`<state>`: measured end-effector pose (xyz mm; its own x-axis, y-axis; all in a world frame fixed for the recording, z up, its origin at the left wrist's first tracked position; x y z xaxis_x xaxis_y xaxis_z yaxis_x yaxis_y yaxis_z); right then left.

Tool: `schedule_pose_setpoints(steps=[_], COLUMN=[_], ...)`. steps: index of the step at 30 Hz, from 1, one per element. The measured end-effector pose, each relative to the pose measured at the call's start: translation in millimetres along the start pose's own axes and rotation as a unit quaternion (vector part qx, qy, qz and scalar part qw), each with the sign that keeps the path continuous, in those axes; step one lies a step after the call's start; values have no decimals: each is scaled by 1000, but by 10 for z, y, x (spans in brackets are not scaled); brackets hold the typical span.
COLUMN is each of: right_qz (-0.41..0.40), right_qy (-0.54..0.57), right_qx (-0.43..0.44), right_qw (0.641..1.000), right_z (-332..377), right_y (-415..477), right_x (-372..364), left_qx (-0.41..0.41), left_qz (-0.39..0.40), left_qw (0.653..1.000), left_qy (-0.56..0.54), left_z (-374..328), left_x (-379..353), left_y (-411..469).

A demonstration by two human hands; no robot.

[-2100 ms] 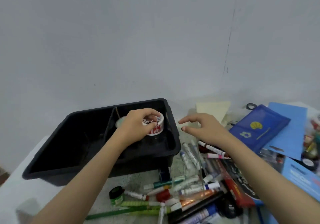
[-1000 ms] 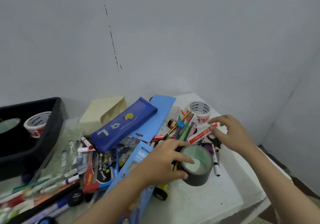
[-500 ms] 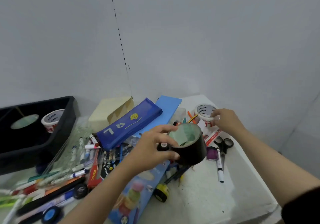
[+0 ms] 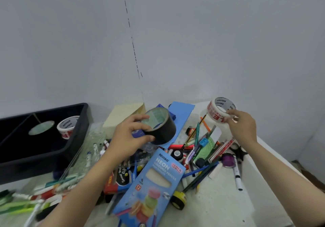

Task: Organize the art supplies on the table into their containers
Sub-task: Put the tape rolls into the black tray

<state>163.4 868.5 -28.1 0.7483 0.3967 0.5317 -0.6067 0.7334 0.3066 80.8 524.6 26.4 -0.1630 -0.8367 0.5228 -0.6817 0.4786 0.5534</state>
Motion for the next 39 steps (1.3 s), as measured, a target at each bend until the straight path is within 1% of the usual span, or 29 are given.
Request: schedule_pose_setpoints(steps=[3, 7, 11, 14, 18, 23, 26, 28, 30, 32, 36, 39], right_qz=[-18, 3, 51, 107, 157, 176, 179, 178, 174, 171, 163, 155], right_qy=[33, 85, 148, 175, 202, 229, 225, 221, 213, 204, 191, 181], right_qx=[24, 50, 83, 92, 107, 110, 108, 107, 107, 111, 114, 111], right_qw=[999, 995, 984, 974, 961, 951, 952, 953, 955, 957, 961, 965], right_z=[210, 653, 1212, 1603, 2051, 2365, 2435, 2462, 2480, 2491, 2525, 2556], right_y=[-54, -212, -523, -798, -1153, -1492, -1649, -1733, -1800, -1857, -1933, -1963], right_x=[-39, -216, -525, -817, -1208, -1597, -1760, -1842, -1908, -1954, -2008, -2033], left_qx=[3, 26, 34, 52, 97, 169, 215, 235, 226, 209, 187, 180], left_qz=[-14, -41, -57, -81, -81, -28, -1, 41, 104, 151, 191, 217], left_qw=[1000, 998, 996, 992, 983, 965, 958, 952, 947, 945, 948, 941], left_qy=[14, 30, 58, 87, 134, 198, 192, 191, 204, 201, 174, 187], left_z=[93, 223, 383, 540, 855, 1366, 1655, 1803, 1898, 1941, 1969, 2026], left_x=[265, 714, 1254, 1669, 2153, 2537, 2632, 2609, 2531, 2462, 2393, 2340], left_y=[-40, -99, -162, -243, -365, -492, -569, -592, -582, -548, -447, -394])
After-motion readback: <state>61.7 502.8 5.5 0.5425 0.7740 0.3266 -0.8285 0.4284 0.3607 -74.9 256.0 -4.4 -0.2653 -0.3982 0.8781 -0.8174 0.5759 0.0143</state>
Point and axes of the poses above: each hand's wrist, its own y-axis towards the middle knuckle, its own x-axis out of the back of the hand, z = x × y, the point moved 5 cm from there along y, towards the middle knuckle, and after that the axes turned 5 degrees about -x, right-handed, at the moved point
